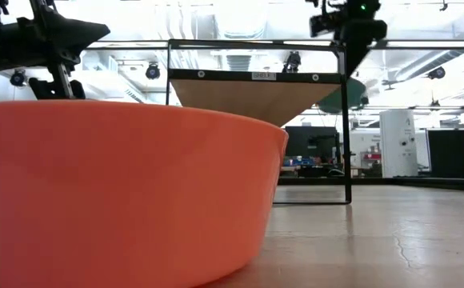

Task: Pick & Place Mini bowls
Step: Stack the right blue bowl on top of the blue bowl on the shelf

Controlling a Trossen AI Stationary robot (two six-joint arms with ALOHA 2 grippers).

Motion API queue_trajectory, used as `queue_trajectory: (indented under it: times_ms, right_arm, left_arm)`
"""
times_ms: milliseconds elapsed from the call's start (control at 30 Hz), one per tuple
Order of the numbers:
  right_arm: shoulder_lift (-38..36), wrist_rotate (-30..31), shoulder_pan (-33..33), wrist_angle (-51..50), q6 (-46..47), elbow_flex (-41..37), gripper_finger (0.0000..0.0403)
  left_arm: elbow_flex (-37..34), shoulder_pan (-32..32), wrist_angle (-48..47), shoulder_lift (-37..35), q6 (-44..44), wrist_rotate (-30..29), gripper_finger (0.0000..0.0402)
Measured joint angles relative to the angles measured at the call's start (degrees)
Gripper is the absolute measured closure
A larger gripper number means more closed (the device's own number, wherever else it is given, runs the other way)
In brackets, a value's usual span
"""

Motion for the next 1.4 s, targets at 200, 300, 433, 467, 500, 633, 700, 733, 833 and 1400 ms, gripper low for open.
queue_trajectory:
  times_ms: [200, 300, 433, 467, 500, 633, 700, 733, 833, 1400]
  right_arm:
    - [3.4, 0.0, 0.0, -0.7, -6.1, 6.2, 0.0392]
    - [5.4, 0.3, 0.0, -0.7, -9.9, 9.5, 0.0392]
    - [8.7, 0.4, 0.0, -0.8, -15.7, 14.3, 0.0392]
    - [9.6, 0.4, 0.0, -0.8, -17.1, 15.5, 0.0392]
    - [10.5, 0.4, 0.0, -1.0, -18.3, 16.8, 0.0392]
    - [14.0, 0.2, 0.0, -1.4, -22.6, 22.8, 0.0392]
    - [15.8, 0.2, 0.0, -1.4, -24.4, 26.0, 0.0392]
    - [16.8, 0.2, 0.0, -1.5, -25.2, 27.6, 0.0392]
    - [19.6, 0.0, 0.0, -2.1, -27.4, 32.4, 0.0392]
    - [32.1, -0.2, 0.3, -2.5, -34.4, 44.0, 0.0392]
  left_arm:
    - [0.0, 0.0, 0.0, 0.0, 0.0, 0.0, 0.0401]
    - [0.0, 0.0, 0.0, 0.0, 0.0, 0.0, 0.0401]
    - [0.0, 0.0, 0.0, 0.0, 0.0, 0.0, 0.0401]
    - [0.0, 0.0, 0.0, 0.0, 0.0, 0.0, 0.0401]
    - [0.0, 0.0, 0.0, 0.0, 0.0, 0.0, 0.0401]
    - [0.0, 0.0, 0.0, 0.0, 0.0, 0.0, 0.0401]
    - [0.0, 0.0, 0.0, 0.0, 0.0, 0.0, 0.0401]
    - [0.0, 0.0, 0.0, 0.0, 0.0, 0.0, 0.0401]
    - [0.0, 0.0, 0.0, 0.0, 0.0, 0.0, 0.0401]
    - [0.0, 0.0, 0.0, 0.0, 0.1, 0.1, 0.0401]
